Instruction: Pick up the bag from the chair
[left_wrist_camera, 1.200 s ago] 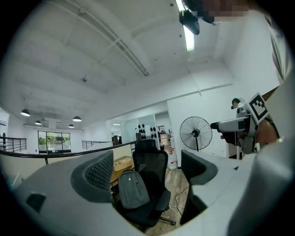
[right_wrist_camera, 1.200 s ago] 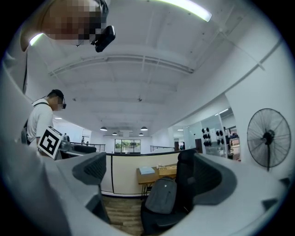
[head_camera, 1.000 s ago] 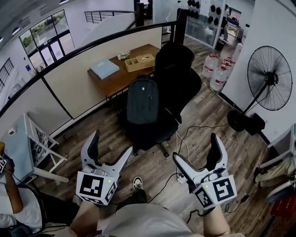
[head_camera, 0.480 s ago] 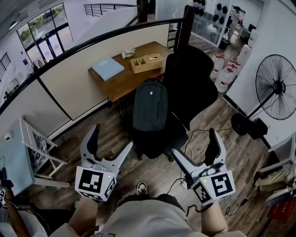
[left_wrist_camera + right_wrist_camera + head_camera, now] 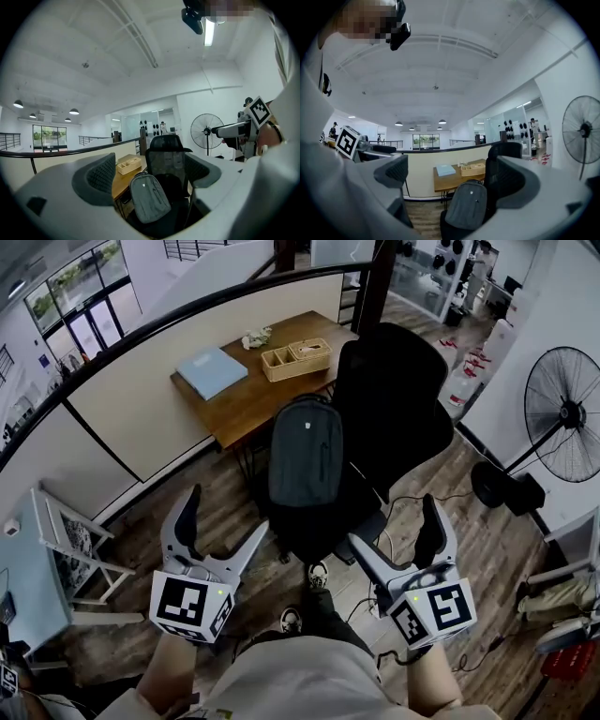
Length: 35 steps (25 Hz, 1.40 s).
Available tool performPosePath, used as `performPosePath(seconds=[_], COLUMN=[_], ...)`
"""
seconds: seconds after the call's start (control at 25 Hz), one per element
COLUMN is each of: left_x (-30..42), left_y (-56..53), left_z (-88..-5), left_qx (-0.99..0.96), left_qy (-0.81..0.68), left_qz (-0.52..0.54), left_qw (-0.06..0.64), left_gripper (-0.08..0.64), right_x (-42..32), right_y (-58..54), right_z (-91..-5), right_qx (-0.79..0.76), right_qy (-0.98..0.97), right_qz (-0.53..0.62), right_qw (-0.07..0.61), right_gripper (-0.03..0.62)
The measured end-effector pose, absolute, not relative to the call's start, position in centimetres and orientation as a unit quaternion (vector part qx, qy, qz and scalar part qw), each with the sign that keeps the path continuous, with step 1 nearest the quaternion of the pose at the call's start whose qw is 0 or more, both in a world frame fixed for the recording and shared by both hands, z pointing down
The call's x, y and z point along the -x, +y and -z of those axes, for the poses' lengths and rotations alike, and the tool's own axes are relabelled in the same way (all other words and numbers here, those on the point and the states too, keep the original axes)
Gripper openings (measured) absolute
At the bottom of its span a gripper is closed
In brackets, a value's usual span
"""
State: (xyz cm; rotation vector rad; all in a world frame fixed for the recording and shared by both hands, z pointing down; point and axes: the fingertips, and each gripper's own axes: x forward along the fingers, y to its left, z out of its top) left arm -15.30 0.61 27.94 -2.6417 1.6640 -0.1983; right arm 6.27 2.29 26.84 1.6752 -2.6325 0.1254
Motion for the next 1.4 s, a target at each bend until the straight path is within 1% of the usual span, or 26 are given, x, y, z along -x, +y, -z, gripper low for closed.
performPosePath(seconds=[0.48,0.76,0.92,1.4], left_x=[12.3,10.2,9.1,7.6], left_y=[-11.5,-18.1,-20.5,-25.9], left_z=[-28.3,-28.7,-28.8,-30.0], left_qx=[0.845,0.838,0.836,0.831], left_qy=[0.53,0.538,0.543,0.547], left_qz=[0.072,0.086,0.081,0.097], left_qw=[0.015,0.009,-0.007,-0.009], left_gripper=[0.44,0.44,0.44,0.44], right_x=[-9.6,-11.3,-12.3,-13.0], right_y=[-10.4,-17.8,-21.1,-26.4], right_z=[-27.7,-28.4,-28.4,-31.0], right_qx=[-0.545,-0.532,-0.522,-0.505], right_qy=[-0.838,-0.845,-0.851,-0.859], right_qz=[-0.039,-0.047,-0.044,-0.066], right_qw=[0.011,0.022,0.03,0.045], right_gripper=[0.586,0.586,0.584,0.58])
